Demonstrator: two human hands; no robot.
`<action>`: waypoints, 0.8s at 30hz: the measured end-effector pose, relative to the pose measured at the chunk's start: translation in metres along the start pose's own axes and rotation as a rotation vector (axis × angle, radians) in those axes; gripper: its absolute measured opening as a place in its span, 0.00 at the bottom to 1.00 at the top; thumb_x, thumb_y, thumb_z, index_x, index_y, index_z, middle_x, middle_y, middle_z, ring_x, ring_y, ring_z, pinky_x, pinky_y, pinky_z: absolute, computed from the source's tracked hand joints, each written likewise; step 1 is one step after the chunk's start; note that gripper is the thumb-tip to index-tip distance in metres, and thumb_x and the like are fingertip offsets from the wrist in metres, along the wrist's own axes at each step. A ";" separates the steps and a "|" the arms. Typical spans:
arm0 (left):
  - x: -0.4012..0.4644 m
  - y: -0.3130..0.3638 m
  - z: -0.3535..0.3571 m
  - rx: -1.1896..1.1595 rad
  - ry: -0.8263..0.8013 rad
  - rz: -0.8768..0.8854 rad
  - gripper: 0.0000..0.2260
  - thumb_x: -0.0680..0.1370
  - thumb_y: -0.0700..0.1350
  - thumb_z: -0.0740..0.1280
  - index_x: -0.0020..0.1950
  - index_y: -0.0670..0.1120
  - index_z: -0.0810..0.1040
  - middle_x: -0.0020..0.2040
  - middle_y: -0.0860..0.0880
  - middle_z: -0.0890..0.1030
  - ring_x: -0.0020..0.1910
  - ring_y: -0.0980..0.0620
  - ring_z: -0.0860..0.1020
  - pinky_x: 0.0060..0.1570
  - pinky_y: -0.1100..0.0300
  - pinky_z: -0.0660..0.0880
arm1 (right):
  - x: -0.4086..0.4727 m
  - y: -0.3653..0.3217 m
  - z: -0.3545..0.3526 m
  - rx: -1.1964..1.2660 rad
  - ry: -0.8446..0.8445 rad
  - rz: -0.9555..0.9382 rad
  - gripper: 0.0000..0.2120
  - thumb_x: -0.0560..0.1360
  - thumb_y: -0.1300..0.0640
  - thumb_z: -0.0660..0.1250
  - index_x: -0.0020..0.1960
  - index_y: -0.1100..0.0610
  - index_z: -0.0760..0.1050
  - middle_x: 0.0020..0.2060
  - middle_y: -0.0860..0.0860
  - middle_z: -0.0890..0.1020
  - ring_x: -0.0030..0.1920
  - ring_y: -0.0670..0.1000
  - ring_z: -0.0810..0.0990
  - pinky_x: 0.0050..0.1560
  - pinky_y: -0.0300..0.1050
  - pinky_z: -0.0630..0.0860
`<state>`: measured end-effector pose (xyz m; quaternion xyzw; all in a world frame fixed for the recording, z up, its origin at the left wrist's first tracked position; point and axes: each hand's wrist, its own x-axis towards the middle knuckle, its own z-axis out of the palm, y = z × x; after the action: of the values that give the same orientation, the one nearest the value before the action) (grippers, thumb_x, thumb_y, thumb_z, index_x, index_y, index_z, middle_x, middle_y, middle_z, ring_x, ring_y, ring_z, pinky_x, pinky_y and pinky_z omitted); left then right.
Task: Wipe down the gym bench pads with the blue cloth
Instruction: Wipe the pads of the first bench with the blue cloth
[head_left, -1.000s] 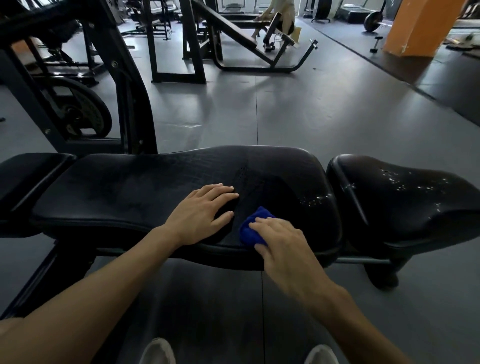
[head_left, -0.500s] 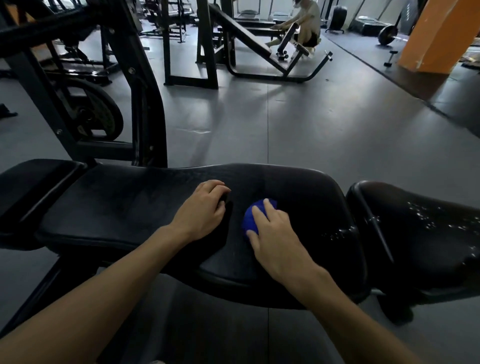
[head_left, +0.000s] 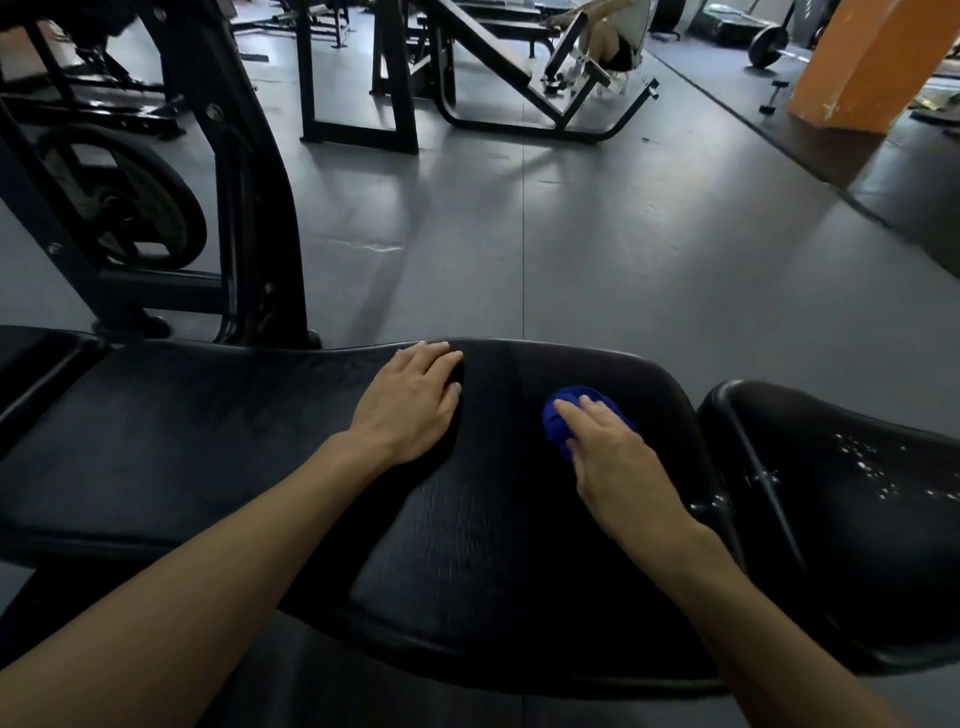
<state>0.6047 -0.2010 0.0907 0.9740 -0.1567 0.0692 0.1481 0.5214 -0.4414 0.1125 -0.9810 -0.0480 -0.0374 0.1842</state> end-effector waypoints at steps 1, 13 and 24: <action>-0.001 0.000 0.003 0.041 -0.008 -0.008 0.23 0.86 0.53 0.54 0.80 0.49 0.65 0.80 0.49 0.64 0.80 0.48 0.58 0.80 0.52 0.53 | 0.000 -0.004 0.000 -0.017 -0.012 0.028 0.28 0.82 0.64 0.59 0.80 0.51 0.59 0.80 0.56 0.59 0.80 0.54 0.55 0.77 0.45 0.55; -0.009 0.001 0.003 0.121 -0.029 -0.006 0.28 0.83 0.55 0.44 0.81 0.49 0.63 0.82 0.50 0.62 0.82 0.51 0.55 0.81 0.52 0.50 | 0.034 -0.003 0.007 0.017 -0.024 -0.019 0.25 0.84 0.61 0.59 0.79 0.49 0.62 0.79 0.58 0.61 0.80 0.57 0.56 0.77 0.49 0.55; -0.009 0.003 -0.001 0.151 -0.062 -0.027 0.30 0.80 0.55 0.43 0.82 0.49 0.59 0.83 0.51 0.59 0.82 0.51 0.52 0.81 0.53 0.44 | 0.071 -0.050 0.030 0.152 -0.087 -0.192 0.25 0.81 0.62 0.64 0.77 0.54 0.65 0.77 0.55 0.66 0.78 0.56 0.60 0.78 0.49 0.55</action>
<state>0.5954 -0.2008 0.0904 0.9861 -0.1426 0.0485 0.0700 0.5886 -0.3784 0.1091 -0.9558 -0.1525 -0.0086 0.2512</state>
